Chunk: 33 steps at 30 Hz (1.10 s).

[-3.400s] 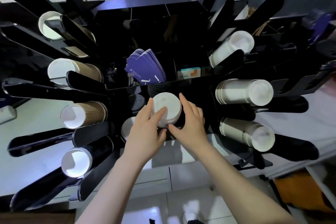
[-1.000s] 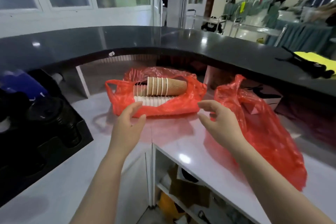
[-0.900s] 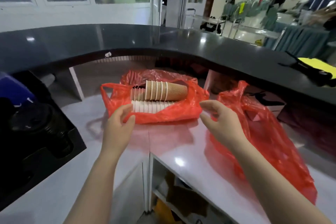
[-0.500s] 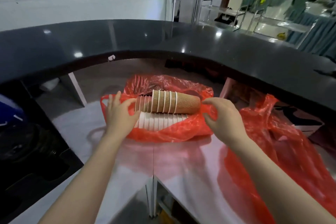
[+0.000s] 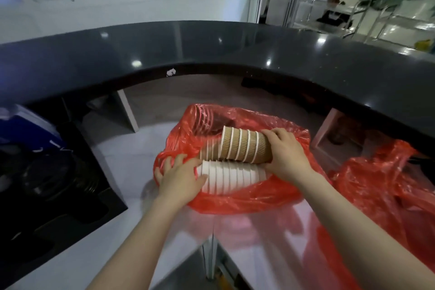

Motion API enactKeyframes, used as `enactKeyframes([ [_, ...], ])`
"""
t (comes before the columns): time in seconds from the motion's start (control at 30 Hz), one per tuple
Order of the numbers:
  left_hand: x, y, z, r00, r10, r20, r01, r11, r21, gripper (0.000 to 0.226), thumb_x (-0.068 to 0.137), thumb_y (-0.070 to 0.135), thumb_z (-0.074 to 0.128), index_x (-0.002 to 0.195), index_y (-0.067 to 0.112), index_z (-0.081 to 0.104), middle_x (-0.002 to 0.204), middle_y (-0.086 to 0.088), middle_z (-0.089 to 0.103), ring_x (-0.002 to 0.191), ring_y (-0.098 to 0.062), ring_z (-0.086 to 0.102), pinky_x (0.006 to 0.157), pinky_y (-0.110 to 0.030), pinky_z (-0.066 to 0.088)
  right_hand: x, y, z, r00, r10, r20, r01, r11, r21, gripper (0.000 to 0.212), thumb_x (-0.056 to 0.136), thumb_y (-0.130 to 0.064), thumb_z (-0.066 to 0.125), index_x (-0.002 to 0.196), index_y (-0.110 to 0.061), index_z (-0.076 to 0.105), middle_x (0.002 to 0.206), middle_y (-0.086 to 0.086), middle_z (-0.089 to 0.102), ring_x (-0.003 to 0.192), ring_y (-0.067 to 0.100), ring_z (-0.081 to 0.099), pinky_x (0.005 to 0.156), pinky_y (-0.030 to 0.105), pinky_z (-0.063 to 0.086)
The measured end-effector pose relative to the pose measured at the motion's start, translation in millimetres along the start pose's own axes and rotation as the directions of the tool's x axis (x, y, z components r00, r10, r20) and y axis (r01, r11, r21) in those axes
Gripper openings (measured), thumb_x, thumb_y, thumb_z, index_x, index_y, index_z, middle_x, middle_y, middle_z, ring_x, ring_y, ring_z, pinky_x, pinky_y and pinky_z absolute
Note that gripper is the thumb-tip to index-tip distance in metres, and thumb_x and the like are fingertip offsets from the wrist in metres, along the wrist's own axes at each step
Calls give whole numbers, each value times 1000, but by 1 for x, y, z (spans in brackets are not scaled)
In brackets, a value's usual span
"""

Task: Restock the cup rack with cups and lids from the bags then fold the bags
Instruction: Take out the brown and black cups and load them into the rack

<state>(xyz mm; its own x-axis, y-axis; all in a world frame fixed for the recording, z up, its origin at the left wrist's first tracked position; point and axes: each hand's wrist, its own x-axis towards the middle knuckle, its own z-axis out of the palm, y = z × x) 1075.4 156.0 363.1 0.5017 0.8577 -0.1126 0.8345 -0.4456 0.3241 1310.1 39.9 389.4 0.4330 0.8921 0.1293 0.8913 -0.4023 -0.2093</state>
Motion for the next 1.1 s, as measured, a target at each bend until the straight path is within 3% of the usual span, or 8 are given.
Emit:
enactKeyframes([
  [0.2,-12,20,-8,889,248,-385,-266,964,6,14,86,24,58,92,26,70,110,6,54,110,-19,45,94,-37,30,-13,2,-8,998,-12,67,10,999,36,81,56,-42,74,124,-33,33,111,-2,55,98,22,56,89,44,47],
  [0.3,-1,30,-12,872,425,-242,-452,889,-69,19,90,13,52,101,16,67,101,0,61,97,-21,55,80,-30,42,-20,4,-12,1000,-19,24,19,999,31,75,56,-42,73,121,-32,36,108,-3,58,96,22,57,84,41,48],
  [0.4,20,30,-15,933,360,0,-355,921,160,30,91,9,42,116,15,57,113,-5,58,105,-27,57,82,-40,48,-26,9,-14,998,9,-69,-9,1000,-11,69,61,-38,71,122,-28,40,111,0,58,99,25,56,83,39,46],
  [0.6,55,26,-28,961,240,-137,-209,956,206,65,85,-4,38,147,10,24,147,-6,38,107,-31,61,75,-38,48,-35,17,-19,968,105,-226,-76,989,129,74,57,-37,78,122,-22,44,111,3,59,100,28,56,79,41,48],
  [0.73,76,36,-28,943,229,-243,-183,963,196,84,84,-5,42,151,8,-9,160,-12,3,80,-27,66,53,-32,41,-30,20,-25,952,176,-252,-141,978,153,78,57,-40,80,122,-21,42,107,2,60,96,26,59,72,36,48],
  [0.8,83,41,-30,937,233,-259,-197,968,158,85,83,-4,46,151,10,-2,159,-15,-4,83,-32,65,57,-36,44,-26,22,-26,946,183,-266,-144,977,158,74,58,-38,80,120,-22,42,104,1,60,92,25,60,67,34,46],
  [0.93,97,41,-36,929,204,-310,-204,978,31,32,84,2,56,115,5,47,126,-21,44,96,-42,59,75,-49,44,-18,25,-26,937,231,-262,-170,957,235,73,60,-37,79,121,-25,40,106,0,61,93,24,60,68,35,48],
  [1.1,113,32,-31,975,61,-212,-62,998,1,54,83,24,71,124,0,45,119,-23,56,107,-39,58,86,-42,47,-14,28,-23,934,265,-240,-187,935,302,74,60,-40,80,120,-29,37,108,-5,59,92,20,60,66,32,45],
])
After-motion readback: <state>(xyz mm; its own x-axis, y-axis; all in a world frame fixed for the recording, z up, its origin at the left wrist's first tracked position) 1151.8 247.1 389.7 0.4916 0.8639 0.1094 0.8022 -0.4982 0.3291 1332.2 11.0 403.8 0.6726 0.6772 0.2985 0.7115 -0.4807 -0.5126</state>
